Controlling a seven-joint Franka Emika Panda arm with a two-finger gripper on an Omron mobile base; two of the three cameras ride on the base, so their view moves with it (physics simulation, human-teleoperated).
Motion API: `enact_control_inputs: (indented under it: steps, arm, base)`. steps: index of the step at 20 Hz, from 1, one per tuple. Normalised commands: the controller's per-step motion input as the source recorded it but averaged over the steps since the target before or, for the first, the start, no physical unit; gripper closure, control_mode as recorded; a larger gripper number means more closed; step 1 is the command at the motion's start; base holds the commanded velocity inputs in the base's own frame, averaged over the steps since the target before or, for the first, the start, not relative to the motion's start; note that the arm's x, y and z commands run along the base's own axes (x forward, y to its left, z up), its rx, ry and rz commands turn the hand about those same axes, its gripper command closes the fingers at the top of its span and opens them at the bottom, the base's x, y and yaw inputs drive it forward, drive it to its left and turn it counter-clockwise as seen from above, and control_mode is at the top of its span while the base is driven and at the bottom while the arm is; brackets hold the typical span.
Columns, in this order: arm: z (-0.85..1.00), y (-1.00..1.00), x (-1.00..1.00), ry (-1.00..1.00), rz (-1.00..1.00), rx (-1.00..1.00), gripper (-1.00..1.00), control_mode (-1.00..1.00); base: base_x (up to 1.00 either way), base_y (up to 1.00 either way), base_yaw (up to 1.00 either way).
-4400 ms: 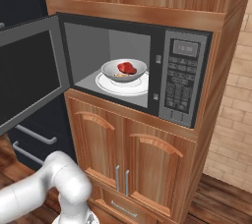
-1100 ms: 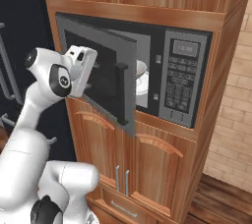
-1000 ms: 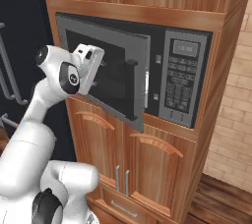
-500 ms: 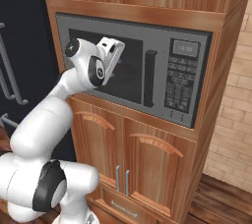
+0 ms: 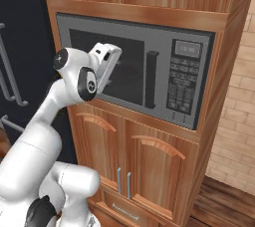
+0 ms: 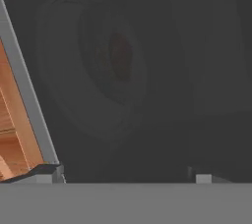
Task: Place the bowl containing the shrimp and steak in the microwave. Close the microwave door and press the start button to microwave the meal.
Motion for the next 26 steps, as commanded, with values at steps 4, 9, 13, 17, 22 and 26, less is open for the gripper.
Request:
enact_control_inputs:
  steps: [4,9,13,17,22,26]
  arm:
    - [0.21,-0.11,-1.00,0.00,0.08,0.00,-1.00,-1.00]
    - [0.01,-0.32,-0.99,0.00,0.20,0.00,-1.00,-1.00]
    - [-0.02,-0.29,-0.62,0.00,0.12,0.01,-1.00,-1.00]
    - [-0.05,-0.69,-0.37,-0.08,0.12,0.00,-1.00,-1.00]
    - [0.00,-0.74,-0.23,-0.05,0.10,-0.05,-1.00,-1.00]
    - [-0.08,-0.47,-0.30,0.00,0.02,-0.17,-1.00,-1.00]
  base:
    - [0.00,0.00,0.00]
    - [0.00,0.00,0.00]
    - [0.00,0.00,0.00]
    - [0.00,0.00,0.00]
    - [0.00,0.00,0.00]
    - [0.00,0.00,0.00]
